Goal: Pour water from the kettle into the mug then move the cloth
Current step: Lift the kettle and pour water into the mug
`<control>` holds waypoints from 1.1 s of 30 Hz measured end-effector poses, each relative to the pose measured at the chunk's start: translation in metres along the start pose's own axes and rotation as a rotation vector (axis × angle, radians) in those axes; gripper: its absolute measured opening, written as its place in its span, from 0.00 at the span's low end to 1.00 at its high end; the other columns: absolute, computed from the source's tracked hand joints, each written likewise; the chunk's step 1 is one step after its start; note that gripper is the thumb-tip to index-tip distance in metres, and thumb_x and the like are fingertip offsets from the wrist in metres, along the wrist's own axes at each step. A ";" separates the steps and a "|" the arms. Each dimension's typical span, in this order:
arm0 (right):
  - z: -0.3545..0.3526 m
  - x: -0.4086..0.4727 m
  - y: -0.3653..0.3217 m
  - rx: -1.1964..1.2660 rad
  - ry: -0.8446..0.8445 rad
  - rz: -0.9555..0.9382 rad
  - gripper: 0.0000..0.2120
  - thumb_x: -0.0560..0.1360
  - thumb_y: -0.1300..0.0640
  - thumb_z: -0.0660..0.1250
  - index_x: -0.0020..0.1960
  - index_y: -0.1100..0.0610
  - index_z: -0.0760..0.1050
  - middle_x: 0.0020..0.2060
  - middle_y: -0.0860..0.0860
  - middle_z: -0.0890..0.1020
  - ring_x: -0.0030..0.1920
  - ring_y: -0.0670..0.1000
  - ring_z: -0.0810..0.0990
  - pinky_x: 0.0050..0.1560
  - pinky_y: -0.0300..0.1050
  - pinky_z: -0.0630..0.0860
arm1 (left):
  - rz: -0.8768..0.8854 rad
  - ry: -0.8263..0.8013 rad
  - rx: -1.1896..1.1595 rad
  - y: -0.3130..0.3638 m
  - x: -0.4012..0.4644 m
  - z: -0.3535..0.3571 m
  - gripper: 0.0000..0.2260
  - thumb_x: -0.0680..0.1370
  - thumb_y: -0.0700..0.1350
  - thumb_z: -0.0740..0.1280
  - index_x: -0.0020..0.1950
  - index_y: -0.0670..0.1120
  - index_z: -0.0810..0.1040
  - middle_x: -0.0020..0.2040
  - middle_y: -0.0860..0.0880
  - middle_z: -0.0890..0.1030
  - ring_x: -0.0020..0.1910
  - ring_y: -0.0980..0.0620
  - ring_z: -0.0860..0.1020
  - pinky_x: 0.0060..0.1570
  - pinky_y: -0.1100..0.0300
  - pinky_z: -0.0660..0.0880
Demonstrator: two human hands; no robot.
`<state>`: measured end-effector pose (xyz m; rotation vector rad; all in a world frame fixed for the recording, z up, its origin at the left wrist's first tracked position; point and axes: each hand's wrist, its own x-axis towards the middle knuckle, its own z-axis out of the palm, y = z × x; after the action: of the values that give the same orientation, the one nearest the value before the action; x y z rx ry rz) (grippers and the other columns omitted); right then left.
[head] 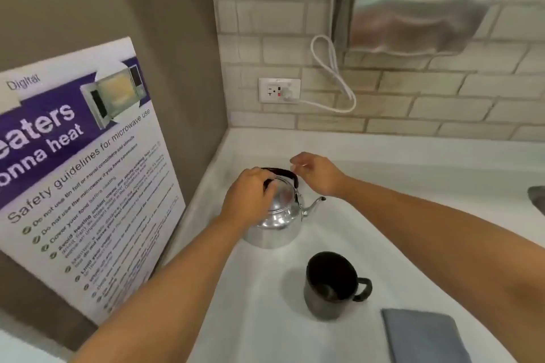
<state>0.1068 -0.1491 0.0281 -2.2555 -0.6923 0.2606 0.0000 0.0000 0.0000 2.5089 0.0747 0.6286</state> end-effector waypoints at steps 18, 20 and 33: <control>0.038 0.044 -0.048 -0.090 0.028 0.001 0.27 0.81 0.50 0.52 0.25 0.57 0.59 0.22 0.52 0.68 0.26 0.50 0.67 0.32 0.46 0.65 | 0.056 0.028 0.123 -0.010 0.005 0.006 0.08 0.78 0.40 0.66 0.50 0.44 0.84 0.46 0.46 0.84 0.46 0.45 0.79 0.44 0.50 0.75; 0.039 0.042 -0.050 -0.112 0.041 -0.016 0.26 0.82 0.52 0.51 0.25 0.57 0.60 0.23 0.52 0.68 0.26 0.50 0.67 0.33 0.45 0.66 | 0.055 0.108 0.058 -0.010 0.000 0.003 0.06 0.77 0.40 0.67 0.47 0.45 0.84 0.43 0.48 0.84 0.42 0.46 0.79 0.40 0.53 0.75; -0.019 0.014 -0.119 0.110 0.317 -0.259 0.24 0.82 0.53 0.55 0.37 0.67 0.77 0.26 0.50 0.74 0.29 0.47 0.72 0.30 0.30 0.66 | -0.373 0.568 -0.825 0.028 0.039 -0.052 0.19 0.76 0.57 0.65 0.27 0.54 0.67 0.25 0.58 0.67 0.28 0.58 0.66 0.30 0.64 0.65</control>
<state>0.0779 -0.0853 0.1270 -2.0145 -0.7674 -0.1780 0.0090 0.0092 0.0693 1.4325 0.3926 0.9502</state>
